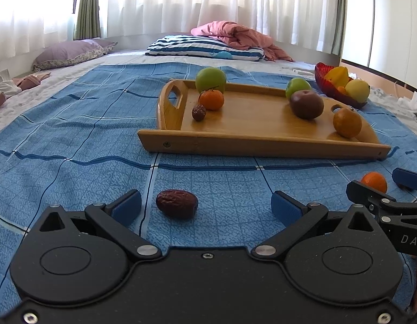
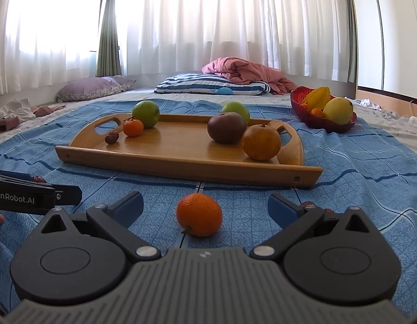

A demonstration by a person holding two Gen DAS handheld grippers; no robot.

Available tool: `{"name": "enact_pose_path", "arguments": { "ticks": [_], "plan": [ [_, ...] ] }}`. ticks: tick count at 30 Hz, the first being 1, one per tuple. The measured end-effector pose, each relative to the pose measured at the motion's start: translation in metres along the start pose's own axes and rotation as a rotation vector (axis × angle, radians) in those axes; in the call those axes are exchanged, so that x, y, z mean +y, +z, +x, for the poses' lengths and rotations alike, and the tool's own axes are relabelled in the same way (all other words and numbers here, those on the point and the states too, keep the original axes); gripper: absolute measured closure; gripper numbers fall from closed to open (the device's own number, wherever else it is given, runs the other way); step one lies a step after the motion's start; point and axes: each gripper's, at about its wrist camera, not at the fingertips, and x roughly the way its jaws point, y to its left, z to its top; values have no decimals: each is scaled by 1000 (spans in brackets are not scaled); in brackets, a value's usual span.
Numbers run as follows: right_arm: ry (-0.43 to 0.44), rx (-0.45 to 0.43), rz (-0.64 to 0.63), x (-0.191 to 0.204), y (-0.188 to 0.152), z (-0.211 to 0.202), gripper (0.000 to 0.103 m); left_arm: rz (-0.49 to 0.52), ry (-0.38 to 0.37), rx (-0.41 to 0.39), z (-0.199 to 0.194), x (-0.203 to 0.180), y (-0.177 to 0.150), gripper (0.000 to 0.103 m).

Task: Organize fruits
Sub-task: 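Withdraw both open tools from the tray toward the remaining loose fruits, then grasp a second dark red date with the left tool while the right tool grasps a small mandarin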

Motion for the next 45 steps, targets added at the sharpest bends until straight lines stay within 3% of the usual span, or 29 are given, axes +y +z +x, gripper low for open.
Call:
{"name": "enact_pose_path", "arguments": {
  "ticks": [5, 11, 25, 28, 37, 45],
  "plan": [
    [20, 11, -4, 0, -1, 0, 1, -3, 2, 3, 1, 0, 0, 1],
    [35, 43, -6, 2, -6, 1, 16, 8, 7, 9, 2, -1, -1, 7],
    [19, 27, 18, 7, -11, -4, 45, 39, 4, 9, -6, -7, -8, 17],
    [12, 20, 37, 7, -12, -6, 49, 33, 15, 6, -11, -6, -8, 26],
    [-1, 15, 77, 2, -11, -7, 61, 6, 82, -17, -16, 4, -3, 75],
    [-9, 5, 64, 5, -8, -9, 65, 71, 108, -58, -23, -8, 1, 75]
  ]
}}
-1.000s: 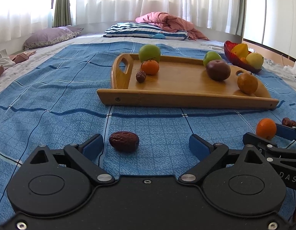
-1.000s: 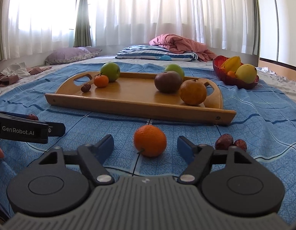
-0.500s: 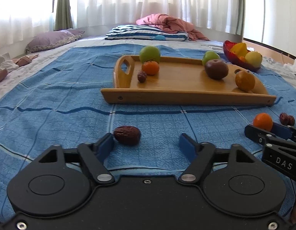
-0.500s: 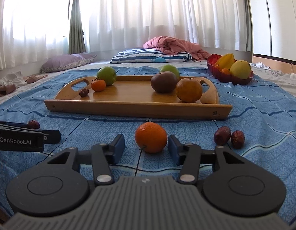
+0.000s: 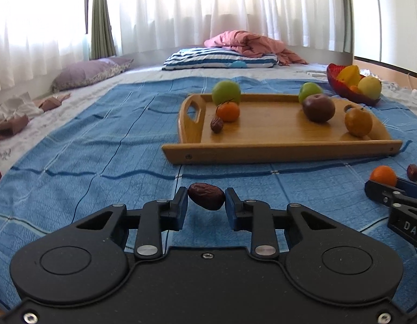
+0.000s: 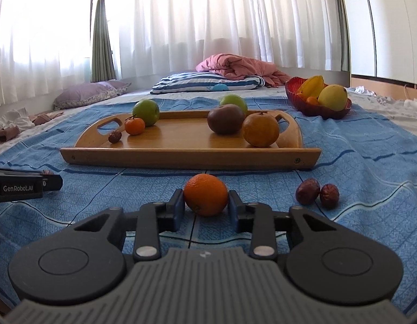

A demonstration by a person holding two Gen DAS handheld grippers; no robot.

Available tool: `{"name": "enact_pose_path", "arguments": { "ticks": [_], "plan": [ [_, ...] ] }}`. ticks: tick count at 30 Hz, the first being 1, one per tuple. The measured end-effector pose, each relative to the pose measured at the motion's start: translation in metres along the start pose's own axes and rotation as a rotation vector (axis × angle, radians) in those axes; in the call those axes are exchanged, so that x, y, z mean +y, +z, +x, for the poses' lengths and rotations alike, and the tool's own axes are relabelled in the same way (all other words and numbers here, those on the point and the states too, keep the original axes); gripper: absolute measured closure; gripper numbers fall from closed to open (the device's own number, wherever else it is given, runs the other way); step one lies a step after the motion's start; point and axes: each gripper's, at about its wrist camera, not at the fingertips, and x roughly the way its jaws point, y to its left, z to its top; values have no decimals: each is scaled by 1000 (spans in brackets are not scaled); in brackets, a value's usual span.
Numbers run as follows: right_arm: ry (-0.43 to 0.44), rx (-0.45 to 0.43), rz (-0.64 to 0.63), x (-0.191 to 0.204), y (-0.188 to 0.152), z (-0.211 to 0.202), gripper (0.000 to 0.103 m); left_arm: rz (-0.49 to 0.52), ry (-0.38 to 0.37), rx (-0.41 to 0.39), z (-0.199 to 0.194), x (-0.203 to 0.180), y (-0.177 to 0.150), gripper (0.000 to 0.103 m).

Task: Organize fruits
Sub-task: 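Grasp a second dark red date with the left tool while the right tool grasps a small mandarin, then carry the date and small mandarin over the tray with both tools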

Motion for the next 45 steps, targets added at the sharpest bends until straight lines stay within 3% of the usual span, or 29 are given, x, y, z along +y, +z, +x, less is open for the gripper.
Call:
{"name": "enact_pose_path", "arguments": {
  "ticks": [11, 22, 30, 45],
  "plan": [
    [-17, -41, 48, -1, 29, 5, 65, -40, -77, -32, 1, -7, 30, 75],
    [-27, -61, 31, -5, 61, 26, 65, -79, -140, -36, 28, -11, 61, 75],
    [-34, -24, 51, -10, 73, 57, 64, -104, -183, 3, 65, -14, 74, 75],
    [-59, 82, 51, -7, 82, 112, 64, -111, -162, 81, 133, -22, 84, 75]
  ]
}}
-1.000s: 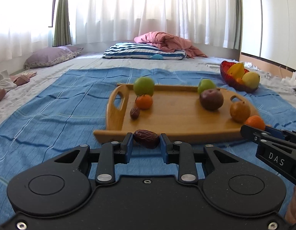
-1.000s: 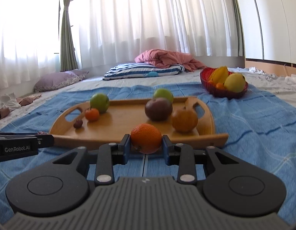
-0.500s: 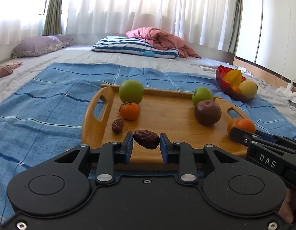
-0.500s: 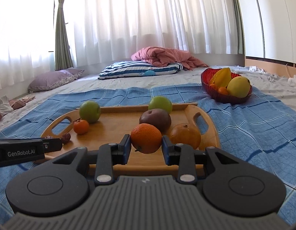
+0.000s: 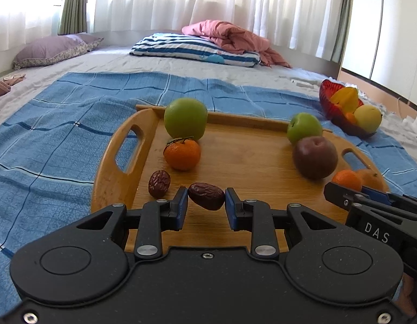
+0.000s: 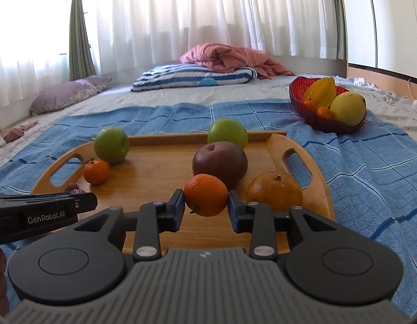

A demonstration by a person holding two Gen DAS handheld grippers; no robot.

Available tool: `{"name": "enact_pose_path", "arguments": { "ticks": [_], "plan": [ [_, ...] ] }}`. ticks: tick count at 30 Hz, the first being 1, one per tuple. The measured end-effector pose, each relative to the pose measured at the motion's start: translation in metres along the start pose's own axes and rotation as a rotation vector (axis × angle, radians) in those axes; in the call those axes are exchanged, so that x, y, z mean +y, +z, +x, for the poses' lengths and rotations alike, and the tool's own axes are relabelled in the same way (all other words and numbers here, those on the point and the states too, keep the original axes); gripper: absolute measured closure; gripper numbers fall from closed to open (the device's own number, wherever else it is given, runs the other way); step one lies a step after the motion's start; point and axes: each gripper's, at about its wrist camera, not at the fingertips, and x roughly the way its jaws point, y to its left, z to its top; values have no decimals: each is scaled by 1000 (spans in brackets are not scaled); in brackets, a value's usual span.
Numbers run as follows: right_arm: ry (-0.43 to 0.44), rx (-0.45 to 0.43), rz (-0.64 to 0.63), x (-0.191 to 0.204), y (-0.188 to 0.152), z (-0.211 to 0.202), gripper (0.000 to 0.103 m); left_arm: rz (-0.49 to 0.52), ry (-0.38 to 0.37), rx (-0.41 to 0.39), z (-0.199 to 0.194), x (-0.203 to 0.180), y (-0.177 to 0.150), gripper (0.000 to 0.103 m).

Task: Organize fruits
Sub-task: 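Carry the date and small mandarin over the tray with both tools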

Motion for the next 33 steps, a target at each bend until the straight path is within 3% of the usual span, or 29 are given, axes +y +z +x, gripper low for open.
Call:
{"name": "enact_pose_path", "arguments": {
  "ticks": [33],
  "plan": [
    [-37, 62, 14, -3, -2, 22, 64, 25, 37, 6, 17, -5, 1, 74]
  ]
}}
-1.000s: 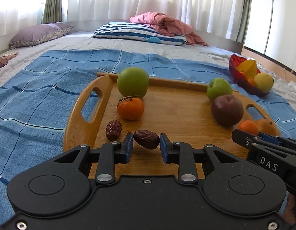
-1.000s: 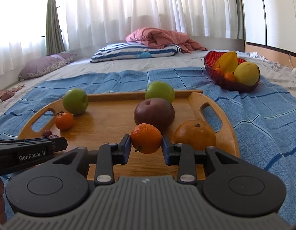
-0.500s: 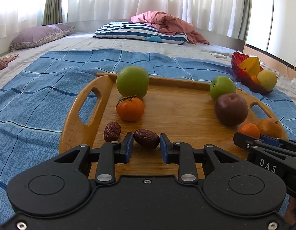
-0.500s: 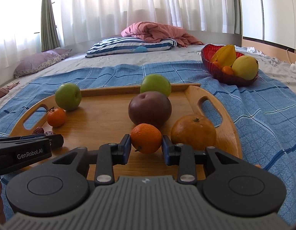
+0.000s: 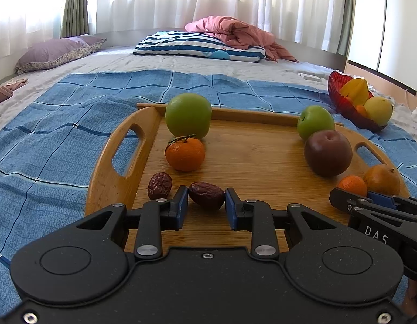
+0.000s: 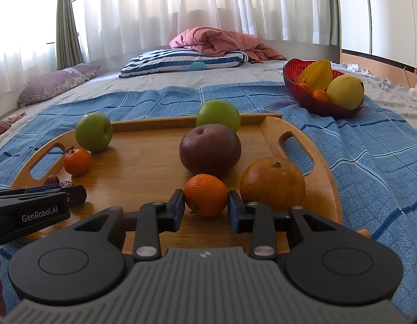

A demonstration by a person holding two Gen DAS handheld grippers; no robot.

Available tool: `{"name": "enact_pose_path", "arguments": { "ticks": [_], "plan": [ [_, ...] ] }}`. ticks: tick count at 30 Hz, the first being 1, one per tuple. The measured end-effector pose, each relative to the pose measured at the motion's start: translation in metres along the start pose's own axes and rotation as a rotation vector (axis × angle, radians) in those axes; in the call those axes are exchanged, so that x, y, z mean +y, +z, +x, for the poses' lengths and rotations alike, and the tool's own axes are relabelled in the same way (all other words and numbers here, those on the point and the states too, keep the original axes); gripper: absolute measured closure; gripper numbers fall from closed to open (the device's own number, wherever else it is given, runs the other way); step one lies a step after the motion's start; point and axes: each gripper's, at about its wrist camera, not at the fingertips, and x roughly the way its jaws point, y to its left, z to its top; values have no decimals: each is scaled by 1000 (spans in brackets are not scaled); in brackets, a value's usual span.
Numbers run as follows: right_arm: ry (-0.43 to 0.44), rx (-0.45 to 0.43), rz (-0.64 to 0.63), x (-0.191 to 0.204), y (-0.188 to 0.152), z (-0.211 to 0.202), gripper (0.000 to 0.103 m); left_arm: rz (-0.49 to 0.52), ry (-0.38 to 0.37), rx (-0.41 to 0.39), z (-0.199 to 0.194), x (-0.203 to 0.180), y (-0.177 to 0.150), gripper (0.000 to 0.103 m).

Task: Organize fruits
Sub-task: 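Carry the date and small mandarin over the tray with both tools, then lower the date and small mandarin onto the tray and open both tools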

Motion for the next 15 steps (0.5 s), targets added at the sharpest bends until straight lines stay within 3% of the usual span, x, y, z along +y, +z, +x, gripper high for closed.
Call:
{"name": "enact_pose_path", "arguments": {
  "ticks": [15],
  "plan": [
    [4, 1, 6, -1, 0, 0, 62, -2, 10, -2, 0, 2, 0, 74]
  ]
}}
